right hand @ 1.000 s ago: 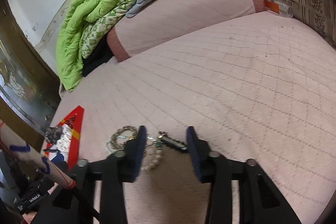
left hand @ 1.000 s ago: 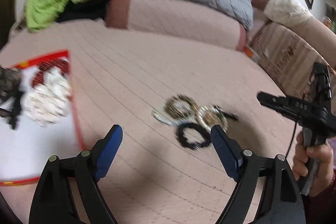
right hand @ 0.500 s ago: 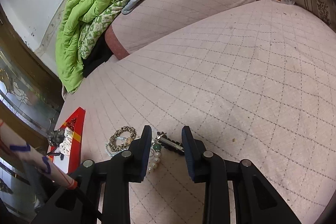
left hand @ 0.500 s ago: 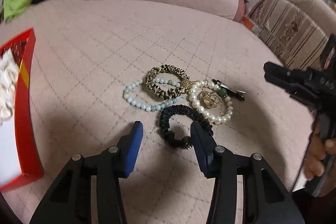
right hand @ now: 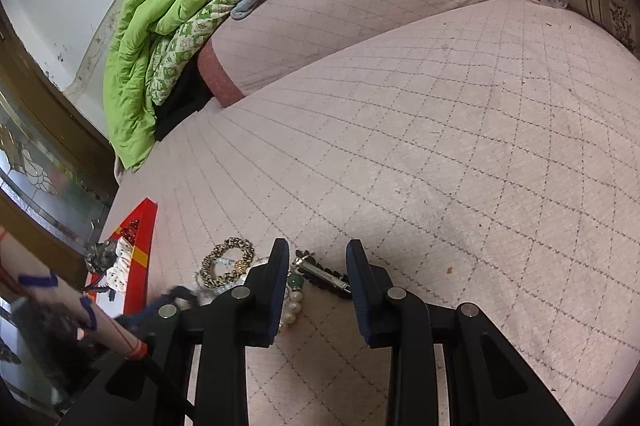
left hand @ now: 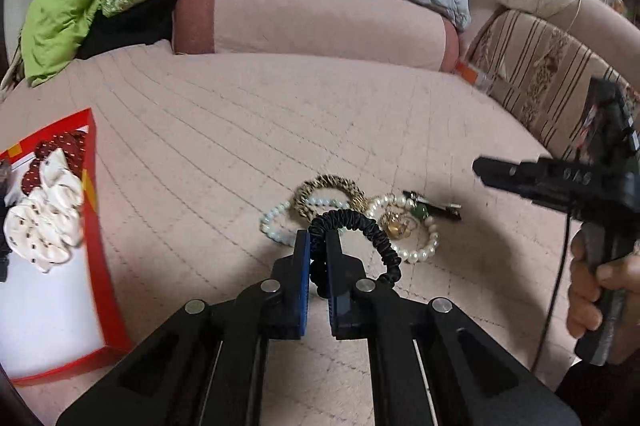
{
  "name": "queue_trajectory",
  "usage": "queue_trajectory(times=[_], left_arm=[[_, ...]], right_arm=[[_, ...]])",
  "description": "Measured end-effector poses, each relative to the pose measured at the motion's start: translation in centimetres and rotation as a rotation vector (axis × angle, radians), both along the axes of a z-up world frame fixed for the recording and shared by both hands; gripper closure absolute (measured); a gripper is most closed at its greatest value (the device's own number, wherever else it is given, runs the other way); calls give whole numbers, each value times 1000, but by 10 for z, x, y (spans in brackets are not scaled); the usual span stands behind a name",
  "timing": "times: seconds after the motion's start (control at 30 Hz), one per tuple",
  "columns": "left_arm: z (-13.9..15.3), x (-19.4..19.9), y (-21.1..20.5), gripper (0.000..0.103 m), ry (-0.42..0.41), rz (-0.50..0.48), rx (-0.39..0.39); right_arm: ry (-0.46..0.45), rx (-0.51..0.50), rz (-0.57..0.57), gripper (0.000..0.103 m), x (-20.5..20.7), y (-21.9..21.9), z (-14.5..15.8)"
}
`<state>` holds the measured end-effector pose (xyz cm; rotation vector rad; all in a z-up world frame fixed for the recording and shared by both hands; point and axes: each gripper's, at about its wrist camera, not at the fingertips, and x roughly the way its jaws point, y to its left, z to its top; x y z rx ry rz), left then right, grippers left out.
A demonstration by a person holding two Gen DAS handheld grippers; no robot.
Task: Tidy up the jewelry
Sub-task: 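Grasp the black beaded hair tie with the left tool while the right grasps the black leaf-shaped hair clip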
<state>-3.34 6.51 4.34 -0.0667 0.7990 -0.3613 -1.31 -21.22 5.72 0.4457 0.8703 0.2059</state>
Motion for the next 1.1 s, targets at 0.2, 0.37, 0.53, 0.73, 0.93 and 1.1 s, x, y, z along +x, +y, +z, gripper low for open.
queue_trajectory(times=[0.2, 0.37, 0.53, 0.73, 0.93, 1.1], left_arm=[[12, 3, 15, 96, -16, 30, -16], [12, 3, 18, 96, -3, 28, -23], [12, 4, 17, 96, 2, 26, -31], [9, 5, 16, 96, 15, 17, -26], [6, 7, 14, 96, 32, 13, -26], [9, 6, 12, 96, 27, 12, -38]], right_arm=[[16, -69, 47, 71, 7, 13, -5], [54, -88, 85, 71, 17, 16, -18], [109, -145, 158, 69, 21, 31, -31], [89, -395, 176, 71, 20, 47, -34], [57, -498, 241, 79, 17, 58, -37], [118, -547, 288, 87, 4, 62, -28]])
